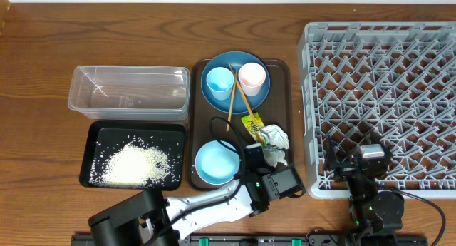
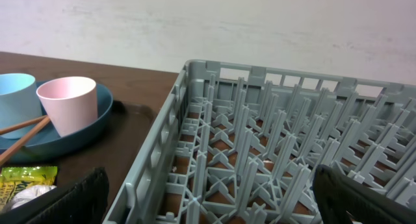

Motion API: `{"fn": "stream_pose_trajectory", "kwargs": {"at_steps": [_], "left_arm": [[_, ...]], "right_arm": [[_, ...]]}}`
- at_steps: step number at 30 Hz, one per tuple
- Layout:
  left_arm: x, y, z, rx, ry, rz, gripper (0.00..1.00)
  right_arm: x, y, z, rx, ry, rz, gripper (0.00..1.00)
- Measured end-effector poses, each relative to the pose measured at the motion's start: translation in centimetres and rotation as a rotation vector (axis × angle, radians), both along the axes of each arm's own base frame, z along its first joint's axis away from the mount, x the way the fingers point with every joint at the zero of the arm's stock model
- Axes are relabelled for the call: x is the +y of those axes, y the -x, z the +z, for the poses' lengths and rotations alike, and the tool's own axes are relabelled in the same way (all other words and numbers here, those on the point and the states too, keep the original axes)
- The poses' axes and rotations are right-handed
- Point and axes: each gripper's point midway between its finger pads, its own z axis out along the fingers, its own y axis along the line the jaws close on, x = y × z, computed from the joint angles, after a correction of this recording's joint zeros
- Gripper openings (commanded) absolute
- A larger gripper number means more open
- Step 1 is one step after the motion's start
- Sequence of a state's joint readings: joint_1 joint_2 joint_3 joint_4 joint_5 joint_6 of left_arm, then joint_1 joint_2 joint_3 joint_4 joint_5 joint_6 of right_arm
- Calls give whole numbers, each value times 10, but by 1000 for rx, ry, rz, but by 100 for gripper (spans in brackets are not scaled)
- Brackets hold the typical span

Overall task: Sort waste into correct bins and load items into the dishwasher rack
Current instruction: 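Position the left gripper over the carrot and grasp it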

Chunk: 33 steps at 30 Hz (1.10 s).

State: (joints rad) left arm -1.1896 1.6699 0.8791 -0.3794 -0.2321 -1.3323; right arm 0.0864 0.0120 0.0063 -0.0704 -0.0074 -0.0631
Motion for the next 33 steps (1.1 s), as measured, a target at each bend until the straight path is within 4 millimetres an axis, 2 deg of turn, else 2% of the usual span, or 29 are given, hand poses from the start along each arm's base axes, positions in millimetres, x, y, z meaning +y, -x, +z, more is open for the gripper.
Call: {"fn": "stream_pose_trajectory", "kwargs": {"at_steps": [9, 18, 22, 26, 33], "left_arm": [[2, -2, -11, -5, -34, -5, 41], [8, -11, -8, -60, -64, -1, 41], [8, -13, -7, -70, -68, 4, 33], [9, -13, -7, -70, -70, 0, 29], [8, -12, -7, -73, -82, -29, 28]], "right_arm": [[0, 0, 0, 0, 0, 0, 99], [0, 0, 0, 0, 0, 0, 99], [0, 0, 0, 0, 0, 0, 99], [0, 0, 0, 0, 0, 0, 99], [0, 0, 0, 0, 0, 0, 99]]}}
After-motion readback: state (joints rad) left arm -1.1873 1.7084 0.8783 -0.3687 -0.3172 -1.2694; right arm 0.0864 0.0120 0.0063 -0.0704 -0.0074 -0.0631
